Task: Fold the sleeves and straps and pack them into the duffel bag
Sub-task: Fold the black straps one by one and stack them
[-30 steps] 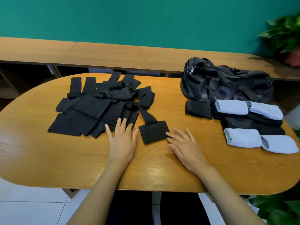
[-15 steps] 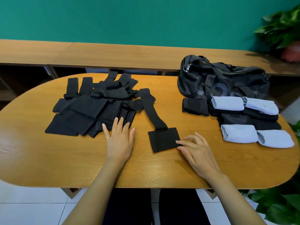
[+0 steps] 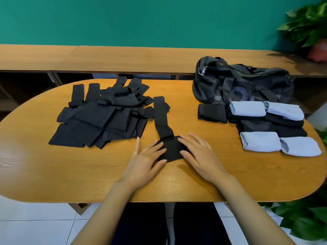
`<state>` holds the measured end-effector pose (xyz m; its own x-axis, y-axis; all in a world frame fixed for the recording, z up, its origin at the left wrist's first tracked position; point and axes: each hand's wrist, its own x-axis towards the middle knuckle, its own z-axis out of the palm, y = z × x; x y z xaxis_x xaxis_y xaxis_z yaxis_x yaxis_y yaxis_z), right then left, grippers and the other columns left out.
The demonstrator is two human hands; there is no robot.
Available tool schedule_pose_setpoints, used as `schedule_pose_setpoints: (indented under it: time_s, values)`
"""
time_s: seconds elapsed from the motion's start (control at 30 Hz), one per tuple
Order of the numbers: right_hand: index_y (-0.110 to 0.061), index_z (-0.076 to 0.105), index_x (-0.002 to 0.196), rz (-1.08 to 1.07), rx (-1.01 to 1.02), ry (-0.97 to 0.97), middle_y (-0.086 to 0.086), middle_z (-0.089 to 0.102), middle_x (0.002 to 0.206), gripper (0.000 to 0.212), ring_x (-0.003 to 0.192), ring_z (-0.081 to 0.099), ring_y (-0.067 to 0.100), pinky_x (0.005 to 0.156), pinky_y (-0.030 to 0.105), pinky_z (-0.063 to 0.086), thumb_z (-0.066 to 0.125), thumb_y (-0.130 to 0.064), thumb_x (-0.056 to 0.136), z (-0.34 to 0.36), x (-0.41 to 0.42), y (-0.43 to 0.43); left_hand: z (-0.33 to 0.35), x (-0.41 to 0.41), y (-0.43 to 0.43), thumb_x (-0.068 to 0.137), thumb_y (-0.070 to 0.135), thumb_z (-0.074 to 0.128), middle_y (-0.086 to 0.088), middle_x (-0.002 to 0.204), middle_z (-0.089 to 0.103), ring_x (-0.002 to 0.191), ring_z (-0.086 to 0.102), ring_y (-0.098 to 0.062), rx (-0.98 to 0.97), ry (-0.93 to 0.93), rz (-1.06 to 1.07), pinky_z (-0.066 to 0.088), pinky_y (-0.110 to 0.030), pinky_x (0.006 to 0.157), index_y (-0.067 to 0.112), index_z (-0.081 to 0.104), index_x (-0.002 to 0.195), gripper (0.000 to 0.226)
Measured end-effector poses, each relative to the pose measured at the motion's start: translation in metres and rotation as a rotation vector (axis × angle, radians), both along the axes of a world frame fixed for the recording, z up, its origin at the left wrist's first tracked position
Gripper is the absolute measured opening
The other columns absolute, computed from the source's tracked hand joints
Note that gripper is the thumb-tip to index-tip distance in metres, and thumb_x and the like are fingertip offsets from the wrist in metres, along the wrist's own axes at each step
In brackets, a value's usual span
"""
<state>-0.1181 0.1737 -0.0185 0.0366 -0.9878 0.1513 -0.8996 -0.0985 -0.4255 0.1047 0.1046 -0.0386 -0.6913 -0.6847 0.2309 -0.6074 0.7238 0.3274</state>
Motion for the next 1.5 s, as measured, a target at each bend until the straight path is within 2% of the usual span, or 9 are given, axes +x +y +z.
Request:
schedule_pose_setpoints:
  time_s: [0.13, 0.3, 0.53, 0.77, 0.9, 1.03, 1.2, 1.37, 1.5]
  values:
    - [-0.034, 0.016, 0.156, 0.032, 0.141, 0.031, -0.017, 0.012, 0.162, 0.069, 0.149, -0.008, 0.004, 0.123, 0.041, 0.000, 0.012, -0.063, 0.094, 0.005, 0.012, -0.030, 0.000, 0.001, 0.001, 0.101, 0.056, 0.028, 0.018, 0.150, 0.041, 0.144, 0.018, 0.006, 0.028, 0.020, -0.097, -0.020, -0.042, 0.118, 0.033, 0.052, 0.139, 0.051]
    - [-0.034, 0.022, 0.155, -0.004, 0.207, 0.154, -0.017, 0.016, 0.162, 0.067, 0.150, -0.005, 0.008, 0.122, 0.047, -0.005, 0.009, -0.062, 0.095, -0.004, 0.015, -0.035, -0.001, 0.002, 0.002, 0.102, 0.056, 0.021, 0.017, 0.146, 0.046, 0.142, 0.023, 0.006, 0.019, 0.074, -0.088, -0.015, -0.044, 0.120, 0.033, 0.057, 0.135, 0.055]
    - [-0.035, 0.023, 0.154, -0.109, 0.147, 0.224, -0.021, 0.017, 0.159, 0.089, 0.150, -0.007, 0.009, 0.120, 0.044, -0.010, -0.012, -0.073, 0.082, -0.010, -0.005, 0.001, 0.000, 0.000, -0.001, 0.101, 0.053, 0.022, 0.014, 0.141, 0.053, 0.141, 0.026, 0.002, 0.068, 0.130, 0.044, -0.017, -0.039, 0.119, 0.027, 0.058, 0.134, 0.056]
    - [-0.032, 0.043, 0.145, -0.134, 0.069, 0.082, -0.016, 0.038, 0.152, 0.079, 0.149, 0.010, 0.008, 0.121, 0.040, -0.004, 0.001, -0.071, 0.091, 0.003, -0.008, -0.002, 0.015, -0.011, -0.023, 0.102, 0.038, 0.037, 0.002, 0.147, 0.047, 0.146, 0.025, -0.012, -0.138, 0.081, 0.151, -0.018, -0.042, 0.119, 0.018, 0.061, 0.131, 0.042]
    - [-0.025, 0.047, 0.143, -0.177, 0.001, 0.015, -0.009, 0.046, 0.147, 0.051, 0.143, 0.026, 0.013, 0.118, 0.037, 0.015, 0.028, -0.051, 0.103, 0.014, -0.004, -0.051, 0.034, -0.032, -0.059, 0.105, 0.037, 0.035, 0.001, 0.155, 0.036, 0.149, 0.017, -0.014, -0.127, -0.066, 0.204, -0.019, -0.046, 0.117, 0.017, 0.048, 0.143, 0.046]
    - [-0.022, 0.046, 0.142, -0.219, 0.018, -0.106, -0.005, 0.051, 0.142, 0.044, 0.135, 0.036, 0.016, 0.109, 0.035, 0.031, 0.041, -0.041, 0.103, 0.016, -0.004, -0.109, 0.035, -0.046, -0.083, 0.106, 0.039, 0.027, 0.002, 0.157, 0.032, 0.149, 0.014, -0.016, -0.134, -0.250, 0.186, -0.019, -0.051, 0.115, 0.019, 0.042, 0.146, 0.047]
    - [-0.019, 0.039, 0.146, -0.310, 0.081, -0.241, -0.002, 0.052, 0.141, 0.046, 0.133, 0.037, 0.021, 0.102, 0.037, 0.039, 0.048, -0.032, 0.103, 0.014, -0.007, -0.163, 0.034, -0.056, -0.099, 0.106, 0.038, 0.025, 0.005, 0.152, 0.038, 0.148, 0.017, -0.017, -0.149, -0.286, 0.167, -0.020, -0.053, 0.115, 0.022, 0.043, 0.144, 0.045]
    - [-0.021, 0.025, 0.152, -0.354, 0.228, -0.373, 0.009, 0.046, 0.145, 0.067, 0.135, 0.038, 0.026, 0.109, 0.042, 0.036, 0.062, -0.027, 0.096, 0.008, -0.007, -0.203, 0.032, -0.062, -0.111, 0.105, 0.039, 0.023, 0.007, 0.138, 0.053, 0.143, 0.028, -0.015, -0.176, -0.312, 0.136, -0.024, -0.052, 0.113, 0.023, 0.056, 0.131, 0.045]
    - [-0.020, 0.025, 0.153, -0.382, 0.225, -0.325, 0.010, 0.043, 0.147, 0.079, 0.137, 0.036, 0.027, 0.110, 0.040, 0.036, 0.071, -0.019, 0.089, 0.004, -0.004, -0.213, 0.029, -0.064, -0.116, 0.102, 0.040, 0.023, 0.008, 0.119, 0.063, 0.131, 0.043, -0.014, -0.200, -0.325, 0.148, -0.024, -0.054, 0.113, 0.022, 0.063, 0.118, 0.046]
